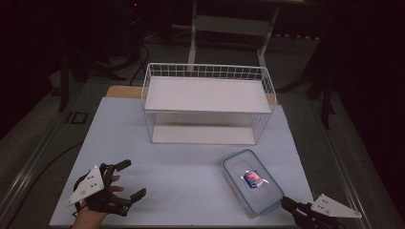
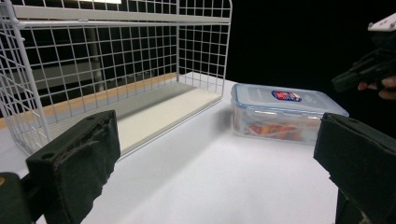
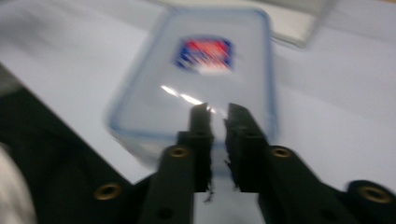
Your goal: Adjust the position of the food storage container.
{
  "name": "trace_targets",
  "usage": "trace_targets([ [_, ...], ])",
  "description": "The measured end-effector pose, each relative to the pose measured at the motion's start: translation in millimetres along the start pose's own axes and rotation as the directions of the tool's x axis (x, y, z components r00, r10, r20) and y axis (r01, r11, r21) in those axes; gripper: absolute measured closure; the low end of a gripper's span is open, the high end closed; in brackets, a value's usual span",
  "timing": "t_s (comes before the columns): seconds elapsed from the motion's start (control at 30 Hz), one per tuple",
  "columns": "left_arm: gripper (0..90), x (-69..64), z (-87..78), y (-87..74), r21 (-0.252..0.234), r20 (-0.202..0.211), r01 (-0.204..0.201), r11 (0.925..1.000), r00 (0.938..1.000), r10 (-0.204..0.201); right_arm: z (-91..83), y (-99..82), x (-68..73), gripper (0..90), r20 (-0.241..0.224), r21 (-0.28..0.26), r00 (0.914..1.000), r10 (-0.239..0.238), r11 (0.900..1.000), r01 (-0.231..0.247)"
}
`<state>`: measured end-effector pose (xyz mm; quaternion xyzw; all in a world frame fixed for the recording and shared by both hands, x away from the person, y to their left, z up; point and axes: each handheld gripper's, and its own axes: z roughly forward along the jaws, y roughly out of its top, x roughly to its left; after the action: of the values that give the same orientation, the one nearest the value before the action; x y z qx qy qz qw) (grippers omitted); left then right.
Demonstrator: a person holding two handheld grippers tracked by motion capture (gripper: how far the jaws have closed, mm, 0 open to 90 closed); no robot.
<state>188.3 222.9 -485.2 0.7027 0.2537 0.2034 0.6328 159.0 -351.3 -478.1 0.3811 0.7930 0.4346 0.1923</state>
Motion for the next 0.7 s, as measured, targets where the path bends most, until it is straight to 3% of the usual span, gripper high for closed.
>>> trace_targets([
  [0.03,0.6,0.3,-0.1,0.0,0.000,0.000,0.001,1.0000,1.0000,-0.001,-1.0,-4.0,-4.9,89.6,0.027,0.012,0.9996,0.006,0.9999,-0.006],
  [0.2,0.6,-0.7,-0.1,0.4,0.000,0.001,-0.005,1.0000,1.0000,0.005,5.7,-23.1,-25.7,89.9,0.087,0.052,0.9942,0.064,0.9962,-0.069],
  [0.3,0.6,-0.4,0.5,0.2,0.003,0.003,-0.006,1.0000,1.0000,0.006,13.9,-31.1,-31.8,90.0,0.090,0.082,0.9932,0.073,0.9934,-0.080],
  [0.47,0.6,-0.9,0.5,0.2,0.006,0.003,-0.010,0.9999,0.9999,0.010,37.7,-40.6,-31.5,90.0,0.021,0.138,0.9975,0.067,0.9881,-0.069],
  [0.53,0.6,-0.8,0.3,0.3,0.004,0.002,-0.009,1.0000,1.0000,0.009,42.9,-40.9,-28.8,90.0,0.026,0.165,0.9985,0.048,0.9850,-0.052],
  [0.7,0.6,0.0,0.5,0.1,0.002,0.002,-0.006,1.0000,1.0000,0.006,45.2,-39.7,-28.1,90.0,0.001,0.154,0.9981,0.062,0.9862,-0.061],
])
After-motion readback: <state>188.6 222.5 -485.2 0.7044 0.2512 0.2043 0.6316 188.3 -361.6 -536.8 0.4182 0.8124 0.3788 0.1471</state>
